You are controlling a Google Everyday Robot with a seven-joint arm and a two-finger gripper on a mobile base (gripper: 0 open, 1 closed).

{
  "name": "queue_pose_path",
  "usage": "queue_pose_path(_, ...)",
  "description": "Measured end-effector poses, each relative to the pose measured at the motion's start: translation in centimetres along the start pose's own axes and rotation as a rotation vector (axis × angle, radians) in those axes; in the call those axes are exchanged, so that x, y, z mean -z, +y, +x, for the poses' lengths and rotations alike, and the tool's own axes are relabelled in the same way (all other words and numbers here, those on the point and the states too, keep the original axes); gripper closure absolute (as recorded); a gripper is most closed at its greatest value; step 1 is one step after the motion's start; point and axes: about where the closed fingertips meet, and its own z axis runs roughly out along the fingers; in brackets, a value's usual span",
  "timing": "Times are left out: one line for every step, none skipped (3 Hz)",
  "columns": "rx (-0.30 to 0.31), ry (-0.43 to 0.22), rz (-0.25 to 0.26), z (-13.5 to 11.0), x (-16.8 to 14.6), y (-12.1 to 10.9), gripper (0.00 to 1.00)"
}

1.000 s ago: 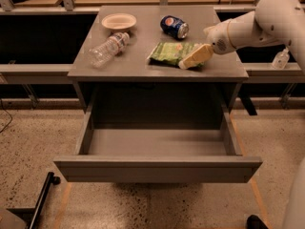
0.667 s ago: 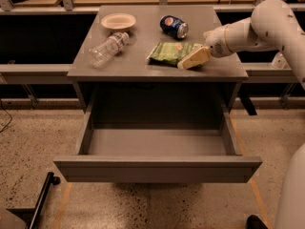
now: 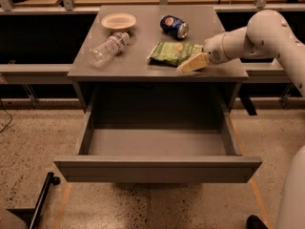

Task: Place green jalapeno chip bag into top drawer

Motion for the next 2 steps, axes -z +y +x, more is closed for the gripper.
queue_pose_path(-0.004,0.005,0.001,0.26,-0.25,-0.02,0.0)
queue_pose_path(0.022,0.034,-0.008,0.37,-0.59,0.11,0.16)
